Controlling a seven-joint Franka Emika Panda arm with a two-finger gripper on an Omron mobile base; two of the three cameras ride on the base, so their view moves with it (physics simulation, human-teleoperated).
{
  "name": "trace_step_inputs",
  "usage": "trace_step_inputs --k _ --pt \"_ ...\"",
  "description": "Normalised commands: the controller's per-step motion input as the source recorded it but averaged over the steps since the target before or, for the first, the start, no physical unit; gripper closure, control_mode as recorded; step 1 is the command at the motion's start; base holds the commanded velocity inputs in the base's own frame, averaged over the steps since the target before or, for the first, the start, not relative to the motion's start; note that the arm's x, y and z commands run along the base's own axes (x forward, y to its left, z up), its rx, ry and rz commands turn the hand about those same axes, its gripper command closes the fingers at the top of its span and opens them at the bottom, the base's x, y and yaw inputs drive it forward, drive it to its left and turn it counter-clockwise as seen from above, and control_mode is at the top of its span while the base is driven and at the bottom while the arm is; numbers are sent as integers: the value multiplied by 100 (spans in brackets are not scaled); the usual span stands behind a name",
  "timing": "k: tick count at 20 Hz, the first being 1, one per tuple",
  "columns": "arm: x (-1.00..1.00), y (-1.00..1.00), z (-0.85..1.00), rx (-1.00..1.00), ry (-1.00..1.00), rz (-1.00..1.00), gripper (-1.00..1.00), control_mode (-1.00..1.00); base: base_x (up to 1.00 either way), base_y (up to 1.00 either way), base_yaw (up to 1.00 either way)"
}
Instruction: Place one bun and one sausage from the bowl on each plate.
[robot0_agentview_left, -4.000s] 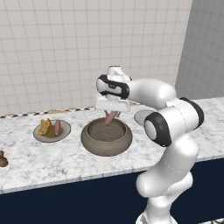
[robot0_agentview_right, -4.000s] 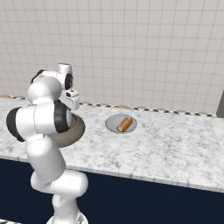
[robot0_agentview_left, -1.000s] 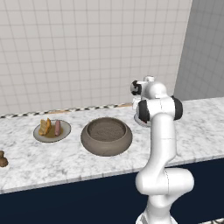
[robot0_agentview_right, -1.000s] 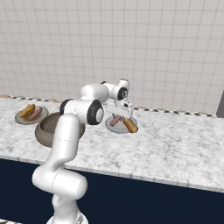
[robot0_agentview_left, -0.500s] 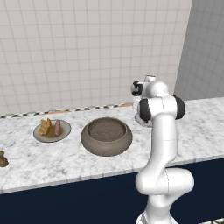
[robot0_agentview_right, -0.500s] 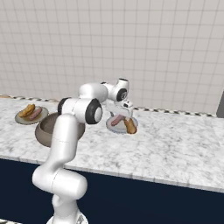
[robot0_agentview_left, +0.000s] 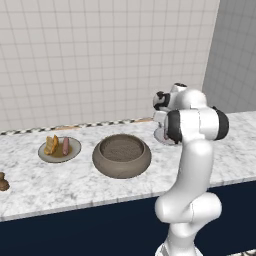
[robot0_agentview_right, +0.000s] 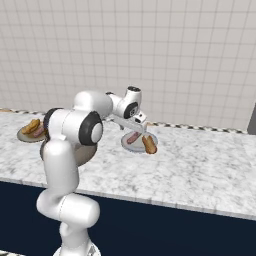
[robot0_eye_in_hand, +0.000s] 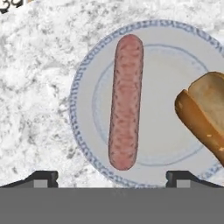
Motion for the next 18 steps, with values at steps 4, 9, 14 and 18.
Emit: trace_step_inputs --k 4,9,14,18 --pt "-58 40 61 -3 -4 1 -100 -100 0 0 0" --pt "-68 50 60 -3 -1 5 -100 -100 0 0 0" --pt "-75 45 60 0 0 6 -100 -100 0 0 0" --pt "-68 46 59 0 0 6 -100 -100 0 0 0"
